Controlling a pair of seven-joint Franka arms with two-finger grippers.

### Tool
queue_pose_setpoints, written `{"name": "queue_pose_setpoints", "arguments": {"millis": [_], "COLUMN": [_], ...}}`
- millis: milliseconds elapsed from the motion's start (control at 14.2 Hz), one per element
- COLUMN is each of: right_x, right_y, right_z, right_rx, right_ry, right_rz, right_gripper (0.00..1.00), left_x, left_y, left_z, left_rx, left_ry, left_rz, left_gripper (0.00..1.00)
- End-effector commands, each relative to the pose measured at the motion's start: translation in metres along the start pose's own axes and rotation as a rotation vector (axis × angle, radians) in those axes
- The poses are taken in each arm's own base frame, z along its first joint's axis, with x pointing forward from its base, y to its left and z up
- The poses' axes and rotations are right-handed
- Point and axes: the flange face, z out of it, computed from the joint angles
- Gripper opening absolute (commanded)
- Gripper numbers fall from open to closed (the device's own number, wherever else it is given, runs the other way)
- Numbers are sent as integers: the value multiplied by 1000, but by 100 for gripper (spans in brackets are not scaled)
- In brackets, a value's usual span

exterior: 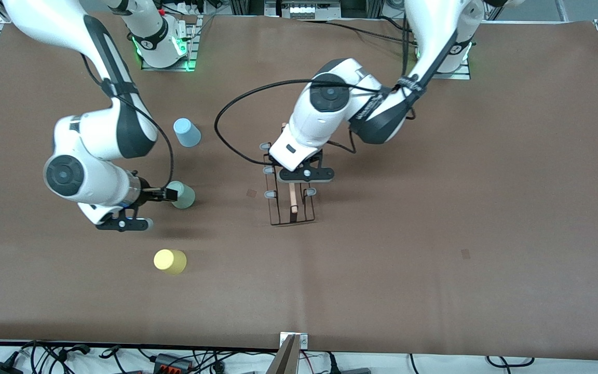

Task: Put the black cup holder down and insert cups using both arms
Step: 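Carry the holder with the left gripper while the right gripper reaches the mint cup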

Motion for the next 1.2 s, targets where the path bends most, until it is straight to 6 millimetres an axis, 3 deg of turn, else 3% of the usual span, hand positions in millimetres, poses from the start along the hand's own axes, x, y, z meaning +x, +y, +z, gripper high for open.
{"name": "queue_pose_setpoints", "arguments": {"millis": [0, 141, 635, 917, 987, 1058, 1128], "right_x": [-4, -10, -9, -12, -11, -11, -10], "right_y": [3, 2, 1, -14, -16, -15, -14], "right_z": [21, 41, 68, 79, 79, 83, 83], "right_rx": [-10, -21, -22, -30, -29, -30, -29], "right_ry": [-28, -66, -89, -99, -92, -96, -96], "right_rz": [23, 19, 20, -4, -5, -6, -5], "right_gripper": [100, 100, 100, 100, 100, 100, 100], "left_x": [-2, -2, -11, -6, -5, -4, 7], "left_y": [14, 13, 20, 14, 12, 12, 10], "left_z": [12, 22, 45, 40, 33, 22, 0], "left_rx": [-15, -7, 58, 79, 99, 109, 111], "left_ry": [27, 21, 125, 119, 109, 105, 108], "left_rz": [-41, -49, 115, 107, 101, 96, 77], "left_gripper": [0, 0, 2, 48, 60, 63, 72]}}
